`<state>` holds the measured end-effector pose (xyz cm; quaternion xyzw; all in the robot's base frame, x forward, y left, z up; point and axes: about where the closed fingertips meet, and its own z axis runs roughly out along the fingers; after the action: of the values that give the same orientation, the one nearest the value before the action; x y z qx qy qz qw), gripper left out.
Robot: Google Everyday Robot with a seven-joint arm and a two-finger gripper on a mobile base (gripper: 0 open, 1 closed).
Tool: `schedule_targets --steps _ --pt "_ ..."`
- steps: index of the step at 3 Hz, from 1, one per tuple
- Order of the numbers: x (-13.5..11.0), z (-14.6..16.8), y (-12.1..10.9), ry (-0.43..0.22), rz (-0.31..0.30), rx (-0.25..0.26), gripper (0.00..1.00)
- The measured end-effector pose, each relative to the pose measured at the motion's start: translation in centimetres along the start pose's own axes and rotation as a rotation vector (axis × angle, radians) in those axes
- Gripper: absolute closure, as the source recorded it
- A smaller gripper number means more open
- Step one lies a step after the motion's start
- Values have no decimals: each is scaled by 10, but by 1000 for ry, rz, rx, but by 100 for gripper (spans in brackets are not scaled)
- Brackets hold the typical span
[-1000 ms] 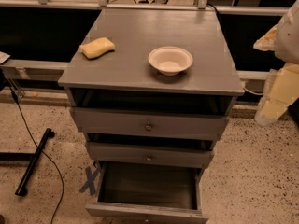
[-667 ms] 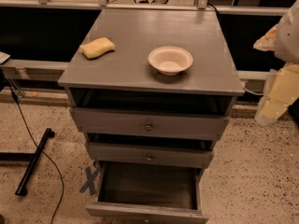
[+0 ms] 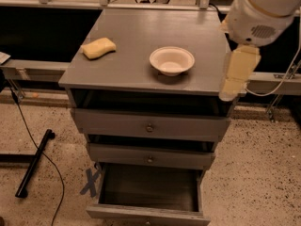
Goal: Place sponge into bottom drawer
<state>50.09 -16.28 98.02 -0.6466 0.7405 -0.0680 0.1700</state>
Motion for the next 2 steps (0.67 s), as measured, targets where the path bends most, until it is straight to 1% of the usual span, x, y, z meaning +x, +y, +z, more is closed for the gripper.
schedule_targets --steps 1,2 --pt "-55 16 -41 13 -116 22 0" --pt "-122 39 -80 13 -235 22 0"
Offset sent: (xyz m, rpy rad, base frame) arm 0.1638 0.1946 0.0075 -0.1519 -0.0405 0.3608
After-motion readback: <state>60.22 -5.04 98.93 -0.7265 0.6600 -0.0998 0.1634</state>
